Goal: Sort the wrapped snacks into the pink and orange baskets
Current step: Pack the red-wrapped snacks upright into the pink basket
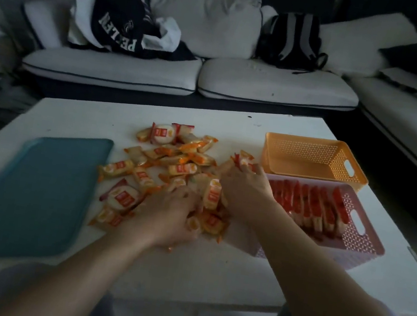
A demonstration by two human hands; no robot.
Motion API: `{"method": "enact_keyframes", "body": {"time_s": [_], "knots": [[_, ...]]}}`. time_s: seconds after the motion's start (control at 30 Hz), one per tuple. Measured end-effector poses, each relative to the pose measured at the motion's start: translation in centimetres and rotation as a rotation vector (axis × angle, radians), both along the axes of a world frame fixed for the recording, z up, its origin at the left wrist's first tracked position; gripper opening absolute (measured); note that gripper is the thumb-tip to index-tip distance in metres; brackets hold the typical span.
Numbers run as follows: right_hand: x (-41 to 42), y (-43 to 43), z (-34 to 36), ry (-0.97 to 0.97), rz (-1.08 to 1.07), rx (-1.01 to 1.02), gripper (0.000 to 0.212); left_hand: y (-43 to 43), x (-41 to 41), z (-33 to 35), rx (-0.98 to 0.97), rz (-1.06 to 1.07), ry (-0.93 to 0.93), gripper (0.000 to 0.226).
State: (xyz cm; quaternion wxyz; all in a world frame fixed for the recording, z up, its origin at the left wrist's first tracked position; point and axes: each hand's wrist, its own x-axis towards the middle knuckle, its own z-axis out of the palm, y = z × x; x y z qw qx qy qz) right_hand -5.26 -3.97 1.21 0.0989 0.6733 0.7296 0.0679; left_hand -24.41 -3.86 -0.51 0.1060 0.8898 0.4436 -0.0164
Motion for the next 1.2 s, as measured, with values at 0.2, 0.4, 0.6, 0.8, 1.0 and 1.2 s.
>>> {"method": "enact_keyframes", "body": {"time_s": [0.2, 0.4, 0.6, 0.8, 1.0, 1.2], "knots": [[-0.2, 3.2, -3.2, -0.145, -0.083, -0.219, 0.052, 1.1, -0.4, -2.4, 0.188, -0.156, 0.182, 0.049], [-0.9, 4.1, -3.4, -0.077, -0.101, -0.176, 0.047, 3.7, -3.4, -2.0, -0.018, -0.012, -0.133, 0.052], [-0.7, 3.5, 1.6, 0.141, -0.148, -0.046, 0.081, 9.8, -12.6, -3.3, -0.063, 0.541, -0.245, 0.047], [-4.0, 5.3, 0.5, 0.653, -0.200, -0.100, 0.098, 9.9, -13.5, -7.2, -0.198, 0.581, -0.153, 0.100], [-5.0, 8.4, -2.2, 0.557, -0.206, -0.264, 0.104, 9.9, -13.4, -5.9, -0.244, 0.651, -0.014, 0.124], [-3.4, 10.1, -2.3, 0.558, -0.267, -0.422, 0.112, 10.4, -13.3, -5.1, -0.244, 0.714, -0.116, 0.084]]}}
